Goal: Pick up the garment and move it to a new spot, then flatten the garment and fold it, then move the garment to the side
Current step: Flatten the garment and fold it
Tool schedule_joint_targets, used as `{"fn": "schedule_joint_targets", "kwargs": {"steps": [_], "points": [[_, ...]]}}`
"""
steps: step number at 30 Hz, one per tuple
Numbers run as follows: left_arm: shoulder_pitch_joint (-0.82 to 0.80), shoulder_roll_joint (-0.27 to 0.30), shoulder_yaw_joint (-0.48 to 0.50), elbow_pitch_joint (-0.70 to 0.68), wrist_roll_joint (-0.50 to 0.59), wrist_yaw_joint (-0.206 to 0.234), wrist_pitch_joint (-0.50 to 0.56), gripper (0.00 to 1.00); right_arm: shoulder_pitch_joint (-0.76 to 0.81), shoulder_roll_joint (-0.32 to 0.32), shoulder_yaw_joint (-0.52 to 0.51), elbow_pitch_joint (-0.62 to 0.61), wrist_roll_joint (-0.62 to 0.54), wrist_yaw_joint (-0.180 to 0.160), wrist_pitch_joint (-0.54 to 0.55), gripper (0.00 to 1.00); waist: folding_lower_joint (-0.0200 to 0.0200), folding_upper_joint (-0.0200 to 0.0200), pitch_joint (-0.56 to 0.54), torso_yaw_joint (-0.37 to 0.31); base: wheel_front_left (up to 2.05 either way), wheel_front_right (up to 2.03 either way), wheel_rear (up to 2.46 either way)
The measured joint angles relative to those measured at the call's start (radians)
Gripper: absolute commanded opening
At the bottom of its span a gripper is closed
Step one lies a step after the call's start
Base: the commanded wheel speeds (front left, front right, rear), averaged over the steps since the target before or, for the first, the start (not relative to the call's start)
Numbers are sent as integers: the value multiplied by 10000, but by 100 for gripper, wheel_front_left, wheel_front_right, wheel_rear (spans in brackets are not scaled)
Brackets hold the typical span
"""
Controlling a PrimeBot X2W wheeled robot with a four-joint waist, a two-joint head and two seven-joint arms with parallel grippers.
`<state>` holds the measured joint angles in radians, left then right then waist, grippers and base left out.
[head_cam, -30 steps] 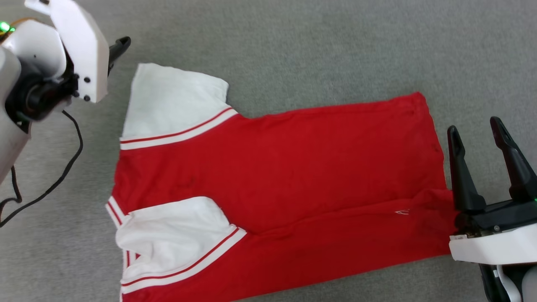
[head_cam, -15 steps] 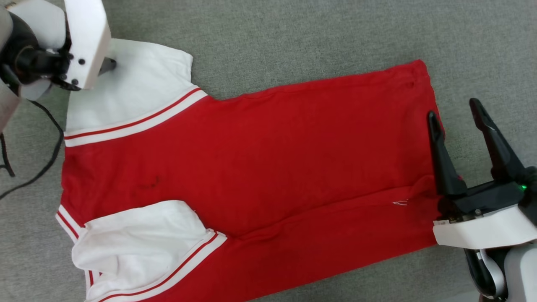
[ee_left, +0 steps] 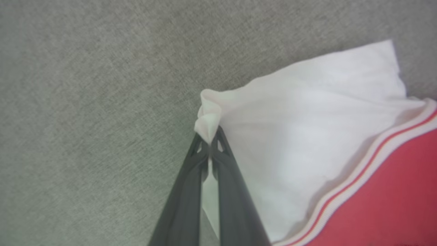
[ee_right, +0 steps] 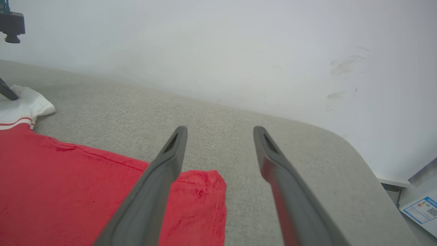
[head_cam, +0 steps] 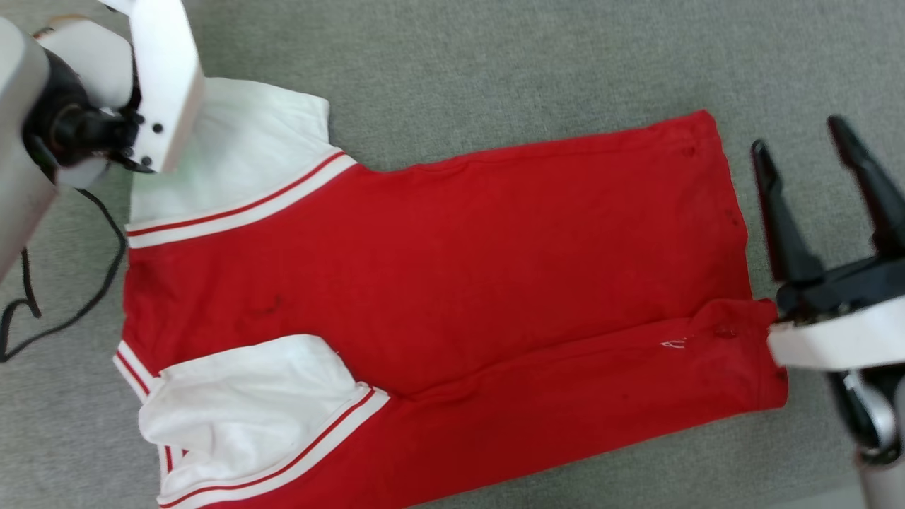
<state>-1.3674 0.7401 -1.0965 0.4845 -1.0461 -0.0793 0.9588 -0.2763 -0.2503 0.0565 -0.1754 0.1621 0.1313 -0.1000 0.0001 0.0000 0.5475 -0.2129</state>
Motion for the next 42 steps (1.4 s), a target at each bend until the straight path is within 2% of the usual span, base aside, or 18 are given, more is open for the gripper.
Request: {"fn": "schedule_joint_targets", "kwargs": {"steps": [3,7,11,15,20,24,29,34,40,41,42], "points": [[232,-92,-59,-163,-33,-100,-257,0,-573,-675,33,-94,-50,-2,600,100,0,0,-316,159,0,0,0],[346,-173,-173,-558,36,-238,-596,0,-1383,-1894,410,-134,146,0,2134,100,0,0,-755,430,0,0,0],[517,-290,-228,-1039,58,-284,-924,0,-2148,-3208,1099,130,1172,0,4443,100,-1,0,-1072,804,0,0,0],[537,-311,-303,-1507,180,-328,-1135,0,-2941,-4562,1983,640,2717,0,7137,100,-1,0,-1235,1177,0,0,0],[524,-514,-339,-2050,261,-357,-1371,0,-4010,-5954,3185,1126,4226,0,9958,100,-1,0,-1157,1576,0,0,0],[422,-656,-357,-2290,391,-368,-1488,0,-4777,-5983,3601,1718,5081,2,11133,100,-1,0,-891,1838,0,0,0],[217,-817,-357,-2426,403,-410,-1624,0,-5450,-5342,3647,2878,5492,-2,11781,100,0,0,-501,2133,0,0,0],[44,-836,-376,-2468,481,-437,-1753,0,-5643,-4669,3998,3858,5356,-2,11703,100,-1,0,-142,2376,0,0,0],[-14,-811,-472,-2433,476,-456,-1893,0,-5742,-4642,4495,4305,5526,-6,11451,100,-2,0,107,2529,0,0,0],[-13,-807,-489,-2393,470,-458,-1952,0,-5749,-4648,4544,4343,5578,-6,11317,14,-2,0,93,2521,0,0,0],[-11,-803,-502,-2355,466,-468,-2000,0,-5755,-4658,4619,4357,5630,-6,11177,0,-2,0,60,2510,0,0,0]]}}
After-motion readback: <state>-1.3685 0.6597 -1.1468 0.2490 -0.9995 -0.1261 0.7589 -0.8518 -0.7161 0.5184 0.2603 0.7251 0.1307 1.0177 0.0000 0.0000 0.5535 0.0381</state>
